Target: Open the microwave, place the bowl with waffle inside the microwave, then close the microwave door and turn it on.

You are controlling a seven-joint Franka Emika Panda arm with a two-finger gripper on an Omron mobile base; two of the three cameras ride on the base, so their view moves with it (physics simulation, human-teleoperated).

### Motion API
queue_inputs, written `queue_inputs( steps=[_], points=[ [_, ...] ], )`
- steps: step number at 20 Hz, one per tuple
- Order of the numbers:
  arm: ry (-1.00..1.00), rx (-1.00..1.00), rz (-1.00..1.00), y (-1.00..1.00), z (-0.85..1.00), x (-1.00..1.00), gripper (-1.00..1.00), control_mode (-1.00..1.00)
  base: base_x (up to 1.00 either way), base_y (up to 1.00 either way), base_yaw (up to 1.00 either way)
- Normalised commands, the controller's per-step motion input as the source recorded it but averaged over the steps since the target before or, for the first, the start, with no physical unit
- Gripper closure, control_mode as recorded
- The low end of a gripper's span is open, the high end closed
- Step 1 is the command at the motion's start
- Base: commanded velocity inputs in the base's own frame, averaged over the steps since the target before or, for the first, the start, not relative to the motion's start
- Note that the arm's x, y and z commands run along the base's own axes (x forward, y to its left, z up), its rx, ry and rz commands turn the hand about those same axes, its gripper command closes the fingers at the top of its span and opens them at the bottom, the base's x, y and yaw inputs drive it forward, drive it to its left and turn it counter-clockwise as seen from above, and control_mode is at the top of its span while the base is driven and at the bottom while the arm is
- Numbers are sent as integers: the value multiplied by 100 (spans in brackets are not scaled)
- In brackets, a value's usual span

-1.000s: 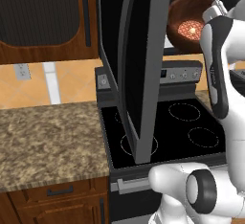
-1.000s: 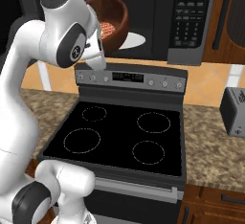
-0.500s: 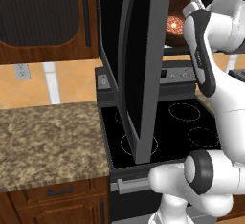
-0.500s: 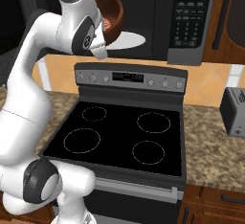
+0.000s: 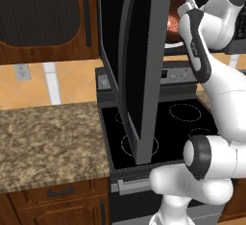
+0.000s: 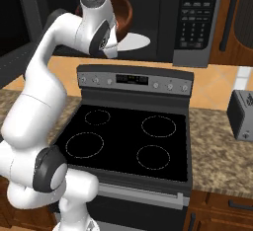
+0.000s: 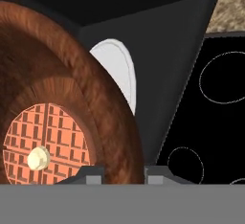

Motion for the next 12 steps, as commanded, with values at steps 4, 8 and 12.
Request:
queue_inputs(
  steps=[4, 8, 12],
  points=[
    [0, 0, 0, 0, -28, 45, 100, -100, 0, 0, 0],
    [0, 0, 0, 0, -19, 40, 100, -100, 0, 0, 0],
    [0, 0, 0, 0, -19, 51, 100, -100, 0, 0, 0]
  ],
)
